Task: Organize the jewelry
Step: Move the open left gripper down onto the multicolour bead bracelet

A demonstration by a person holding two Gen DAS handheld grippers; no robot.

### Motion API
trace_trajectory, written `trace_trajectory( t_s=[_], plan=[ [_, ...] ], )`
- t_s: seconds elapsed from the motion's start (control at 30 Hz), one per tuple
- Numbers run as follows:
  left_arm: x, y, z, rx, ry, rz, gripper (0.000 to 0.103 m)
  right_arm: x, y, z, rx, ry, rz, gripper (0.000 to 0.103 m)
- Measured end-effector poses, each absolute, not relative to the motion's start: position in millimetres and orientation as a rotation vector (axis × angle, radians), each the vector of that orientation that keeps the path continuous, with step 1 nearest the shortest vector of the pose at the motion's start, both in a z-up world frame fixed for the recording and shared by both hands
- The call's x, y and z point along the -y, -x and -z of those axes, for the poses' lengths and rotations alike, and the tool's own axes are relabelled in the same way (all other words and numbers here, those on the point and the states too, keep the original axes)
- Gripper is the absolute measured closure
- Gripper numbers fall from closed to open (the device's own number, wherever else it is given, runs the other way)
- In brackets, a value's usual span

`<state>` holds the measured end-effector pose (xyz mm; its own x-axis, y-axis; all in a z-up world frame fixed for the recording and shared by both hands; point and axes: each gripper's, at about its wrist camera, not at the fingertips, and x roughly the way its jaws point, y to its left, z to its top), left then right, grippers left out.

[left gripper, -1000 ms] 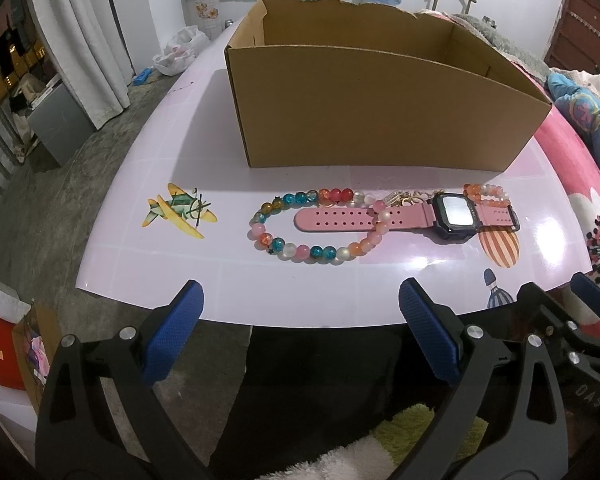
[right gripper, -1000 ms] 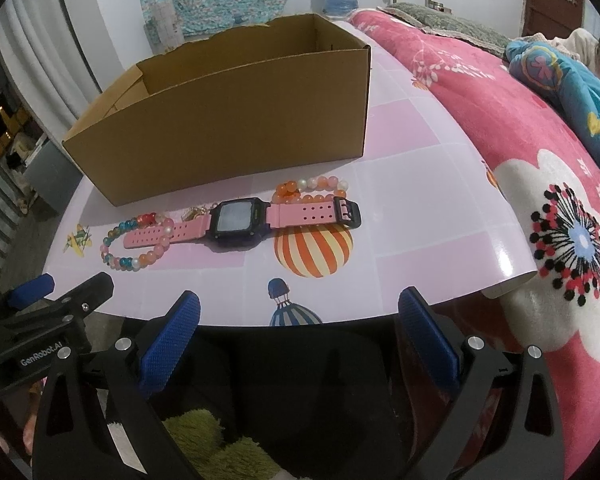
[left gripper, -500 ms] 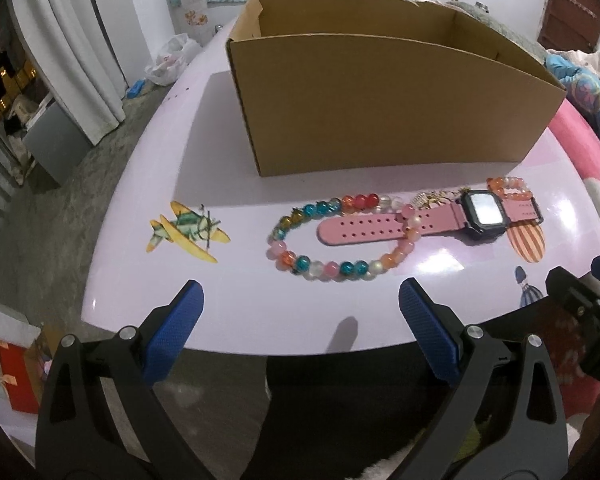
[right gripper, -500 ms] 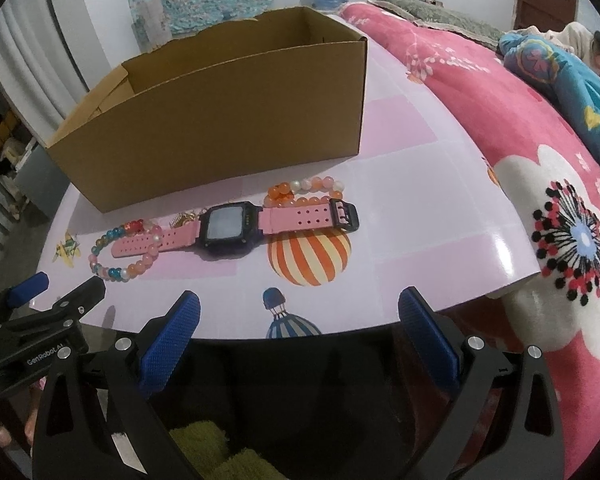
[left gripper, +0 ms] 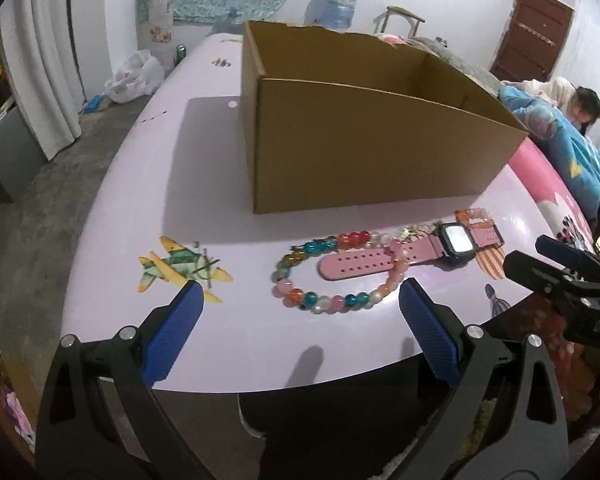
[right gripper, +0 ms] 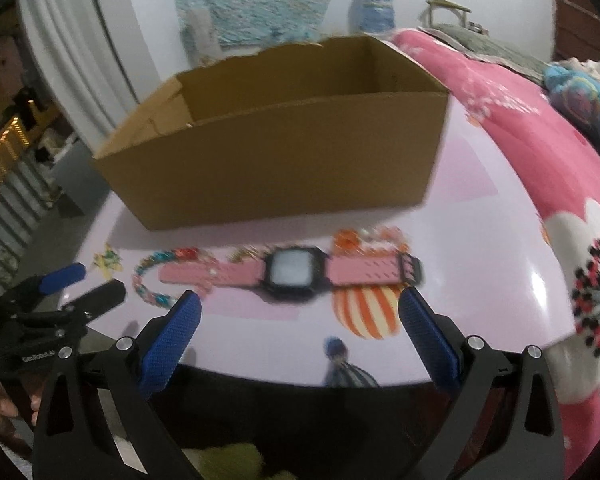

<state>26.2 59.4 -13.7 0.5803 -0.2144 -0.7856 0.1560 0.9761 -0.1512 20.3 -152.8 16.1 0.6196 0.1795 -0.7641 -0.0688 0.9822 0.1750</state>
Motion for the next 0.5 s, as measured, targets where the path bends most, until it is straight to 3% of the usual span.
trace_trajectory(
  t_s=[0.1, 0.3, 0.37, 0.4, 0.47, 0.5],
  plan=[
    [-69, -36, 16, -0.932, 0.107, 0.222, 0.008, 142, -28, -18, -0.879, -0.135, -0.2, 0.009],
    [-70, -36, 13, -0.862, 0.114, 0.268, 0.009, 120, -47, -14, -0.906, -0.14, -0.302, 0.029],
    [-67, -38, 12, -0.856, 0.081, 0.277, 0.017, 113, -52, -10, -0.931, -0.145, -0.329, 0.035],
    [-64, -39, 13, -0.862, 0.06, 0.287, 0.03, 109, -54, -6, -0.948, -0.143, -0.343, 0.04],
    [-59, -44, 18, -0.889, 0.029, 0.294, 0.04, 103, -57, -2, -0.966, -0.136, -0.356, 0.048],
    [-58, -47, 20, -0.903, 0.023, 0.298, 0.05, 99, -58, 1, -0.978, -0.131, -0.365, 0.053]
  ],
)
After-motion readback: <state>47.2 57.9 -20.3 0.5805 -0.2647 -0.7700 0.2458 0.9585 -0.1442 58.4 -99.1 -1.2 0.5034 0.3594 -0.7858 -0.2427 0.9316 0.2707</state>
